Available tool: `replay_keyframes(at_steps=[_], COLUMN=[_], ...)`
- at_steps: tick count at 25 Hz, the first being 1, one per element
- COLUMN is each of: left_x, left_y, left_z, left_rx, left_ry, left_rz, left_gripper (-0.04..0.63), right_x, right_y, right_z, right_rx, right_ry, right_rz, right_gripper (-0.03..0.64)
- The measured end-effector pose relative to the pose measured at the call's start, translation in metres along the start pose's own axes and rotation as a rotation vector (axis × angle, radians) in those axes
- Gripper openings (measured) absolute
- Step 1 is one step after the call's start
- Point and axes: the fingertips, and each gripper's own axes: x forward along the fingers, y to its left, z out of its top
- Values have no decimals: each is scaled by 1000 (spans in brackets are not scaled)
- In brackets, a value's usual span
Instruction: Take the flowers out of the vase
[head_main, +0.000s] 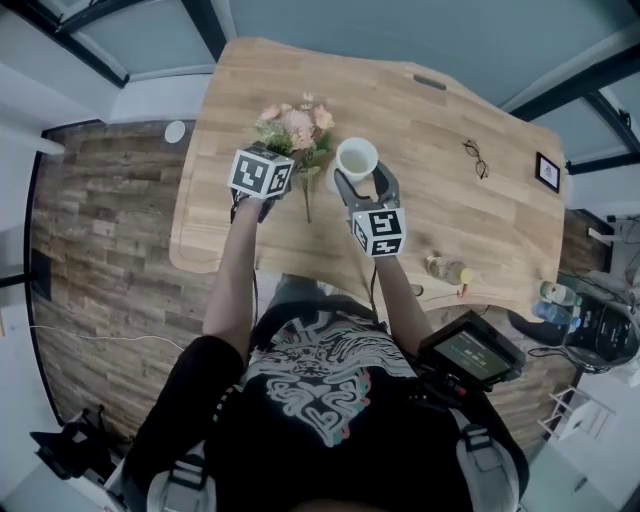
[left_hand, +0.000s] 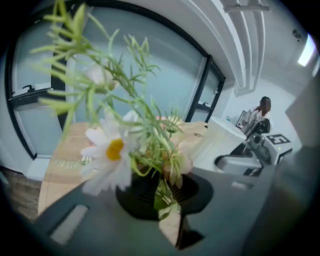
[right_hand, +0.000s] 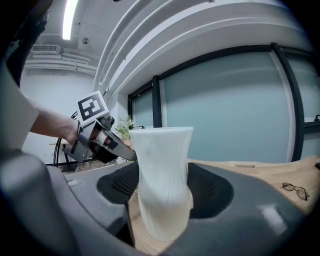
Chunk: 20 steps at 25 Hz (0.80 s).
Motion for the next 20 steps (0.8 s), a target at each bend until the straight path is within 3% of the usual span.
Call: replay_keyframes(at_steps=[8,20], left_x=[39,70], left_y=[3,7], left_z=[-21,-39], left_rx=[-16,-28], left_ry=[100,138], left_rz=[-15,-12], left_gripper=[31,45], right_x=[-4,-5], right_y=[2,11], right_z=[1,-1], right_rx=[9,-21], right_ry=[-18,-14], right_rz=[-2,43], right_gripper=[299,302])
